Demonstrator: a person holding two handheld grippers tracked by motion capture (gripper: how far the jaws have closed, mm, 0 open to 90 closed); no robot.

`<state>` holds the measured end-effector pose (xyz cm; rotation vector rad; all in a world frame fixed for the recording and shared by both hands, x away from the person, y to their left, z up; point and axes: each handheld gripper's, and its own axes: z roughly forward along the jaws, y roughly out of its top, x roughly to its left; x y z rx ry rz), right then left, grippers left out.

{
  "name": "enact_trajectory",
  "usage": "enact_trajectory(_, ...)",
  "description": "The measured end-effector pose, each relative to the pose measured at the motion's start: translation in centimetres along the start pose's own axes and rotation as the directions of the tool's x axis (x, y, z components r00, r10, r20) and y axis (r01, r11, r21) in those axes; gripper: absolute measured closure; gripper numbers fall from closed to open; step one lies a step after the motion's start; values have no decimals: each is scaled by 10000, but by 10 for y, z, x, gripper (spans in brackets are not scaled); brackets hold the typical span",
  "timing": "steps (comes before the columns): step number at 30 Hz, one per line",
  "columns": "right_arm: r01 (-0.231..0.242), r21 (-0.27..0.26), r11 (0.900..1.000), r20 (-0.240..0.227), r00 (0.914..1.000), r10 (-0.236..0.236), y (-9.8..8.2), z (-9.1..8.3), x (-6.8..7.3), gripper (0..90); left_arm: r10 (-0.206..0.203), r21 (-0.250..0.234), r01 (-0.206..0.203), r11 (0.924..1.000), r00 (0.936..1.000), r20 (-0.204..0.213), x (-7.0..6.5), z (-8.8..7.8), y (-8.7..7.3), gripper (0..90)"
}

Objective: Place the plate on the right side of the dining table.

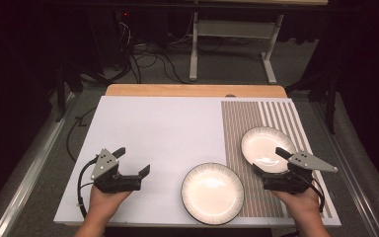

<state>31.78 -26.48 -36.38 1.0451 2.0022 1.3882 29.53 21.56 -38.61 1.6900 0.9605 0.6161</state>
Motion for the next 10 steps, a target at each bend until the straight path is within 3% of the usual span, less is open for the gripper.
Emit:
enact_trajectory(6,292,-71,9995,-145,9995,-293,-2,-1,5,4,339,-153,-340,9993,9994,-45,-7,-4,3,5)
enact_trajectory(10,251,-54,9997,-155,9996,-252,-2,-1,5,4,289,-167,-291,9994,9995,-114,-6,-5,3,5)
